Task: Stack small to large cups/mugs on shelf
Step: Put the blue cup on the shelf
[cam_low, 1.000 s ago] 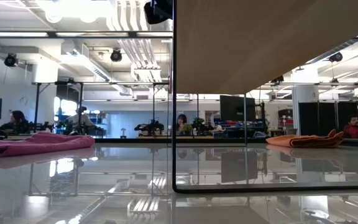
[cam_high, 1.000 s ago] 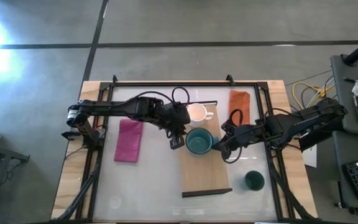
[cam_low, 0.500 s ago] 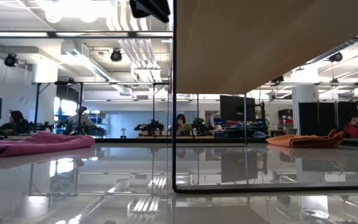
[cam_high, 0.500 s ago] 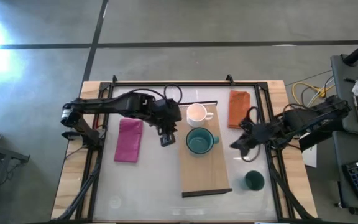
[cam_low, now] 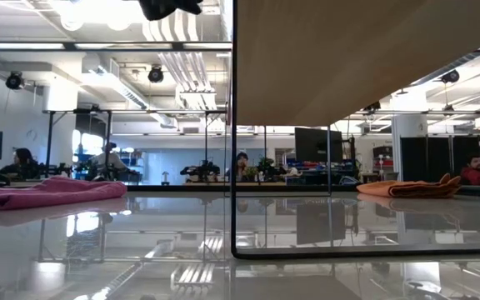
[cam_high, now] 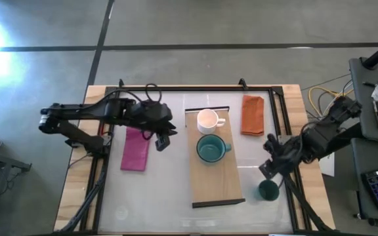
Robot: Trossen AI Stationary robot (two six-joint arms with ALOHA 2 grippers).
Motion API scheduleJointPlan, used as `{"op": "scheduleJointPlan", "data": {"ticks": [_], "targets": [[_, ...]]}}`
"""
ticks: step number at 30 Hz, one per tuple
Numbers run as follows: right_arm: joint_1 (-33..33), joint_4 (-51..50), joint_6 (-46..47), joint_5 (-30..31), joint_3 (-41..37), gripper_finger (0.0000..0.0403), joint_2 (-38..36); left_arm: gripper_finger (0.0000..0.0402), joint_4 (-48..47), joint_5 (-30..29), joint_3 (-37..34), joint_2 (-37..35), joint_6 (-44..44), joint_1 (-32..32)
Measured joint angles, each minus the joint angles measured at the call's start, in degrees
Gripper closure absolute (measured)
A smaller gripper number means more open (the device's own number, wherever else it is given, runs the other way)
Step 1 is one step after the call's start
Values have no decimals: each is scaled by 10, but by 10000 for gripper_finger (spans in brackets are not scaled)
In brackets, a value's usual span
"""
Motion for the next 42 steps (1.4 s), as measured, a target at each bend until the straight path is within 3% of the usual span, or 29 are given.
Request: {"op": "scheduleJointPlan", "data": {"ticks": [9, 20, 42], "targets": [[85, -45, 101, -8, 44, 286, 81, 316, 93, -2, -112, -68, -23, 0], [171, -68, 219, -15, 38, 256, 127, 316, 104, 0, -129, -83, -25, 0], [180, -26, 266, -15, -12, 255, 219, 316, 105, 13, -130, -79, -39, 0]]}}
